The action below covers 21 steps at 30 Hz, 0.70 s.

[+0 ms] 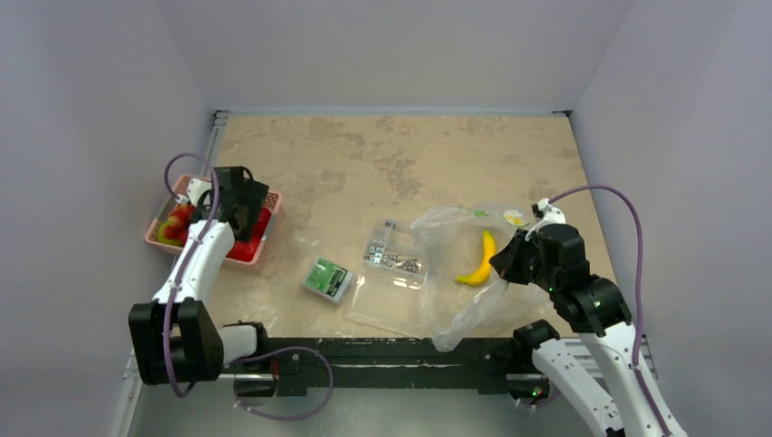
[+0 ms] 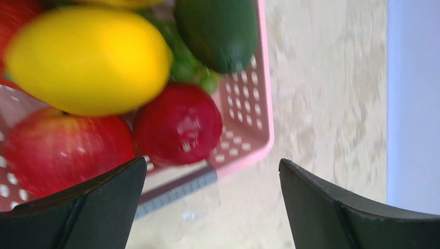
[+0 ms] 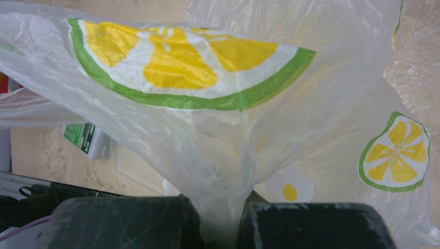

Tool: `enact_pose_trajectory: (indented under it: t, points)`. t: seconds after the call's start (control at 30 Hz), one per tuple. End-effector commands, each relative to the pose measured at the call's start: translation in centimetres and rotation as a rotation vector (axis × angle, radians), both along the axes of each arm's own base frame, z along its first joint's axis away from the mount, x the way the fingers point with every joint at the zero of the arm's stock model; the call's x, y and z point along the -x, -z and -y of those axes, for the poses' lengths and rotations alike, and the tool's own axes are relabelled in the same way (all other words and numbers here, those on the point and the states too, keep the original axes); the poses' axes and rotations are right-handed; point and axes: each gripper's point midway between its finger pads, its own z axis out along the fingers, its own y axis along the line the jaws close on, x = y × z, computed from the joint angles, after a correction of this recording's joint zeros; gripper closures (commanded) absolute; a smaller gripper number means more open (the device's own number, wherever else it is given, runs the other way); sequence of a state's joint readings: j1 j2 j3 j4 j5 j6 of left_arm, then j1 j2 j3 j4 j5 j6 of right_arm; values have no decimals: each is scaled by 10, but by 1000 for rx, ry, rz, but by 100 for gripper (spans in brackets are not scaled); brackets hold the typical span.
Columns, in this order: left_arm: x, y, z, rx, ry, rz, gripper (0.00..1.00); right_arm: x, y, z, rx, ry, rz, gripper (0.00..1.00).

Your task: Take the fake fruits out of the plastic bag

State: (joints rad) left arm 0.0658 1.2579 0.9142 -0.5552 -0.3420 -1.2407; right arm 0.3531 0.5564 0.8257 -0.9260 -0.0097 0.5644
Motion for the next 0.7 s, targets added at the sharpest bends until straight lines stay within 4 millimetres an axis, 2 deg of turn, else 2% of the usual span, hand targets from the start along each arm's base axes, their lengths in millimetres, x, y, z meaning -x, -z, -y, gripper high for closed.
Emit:
enact_pose_trajectory:
  t: [0.0, 0.07, 0.17, 0.23, 0.33, 0.4, 0.47, 0.57, 0.67]
  points:
    - [-13, -20, 73, 140, 467, 180, 0, -8, -5, -1, -3, 10, 33, 100]
    - [-6, -32, 121, 225, 744, 283, 2, -8, -5, -1, 0, 7, 32, 100]
    - [17, -55, 199, 331, 1114, 494, 12, -9, -4, -1, 2, 6, 31, 100]
    - [44, -60, 247, 323, 1323, 559, 13, -11, -4, -1, 4, 4, 32, 100]
    - [89, -61, 308, 256, 1613, 627, 13, -12, -3, -2, 4, 6, 28, 100]
    - [116, -60, 335, 226, 1752, 656, 20, -11, -3, -2, 2, 7, 29, 100]
    - [136, -57, 353, 174, 1806, 685, 21, -10, -4, -2, -2, 7, 33, 100]
    - [147, -54, 377, 25, 1778, 755, 22, -9, -5, -1, -5, 8, 37, 100]
    - [150, -59, 398, -169, 1653, 855, 24, -10, -5, -2, 0, 5, 31, 100]
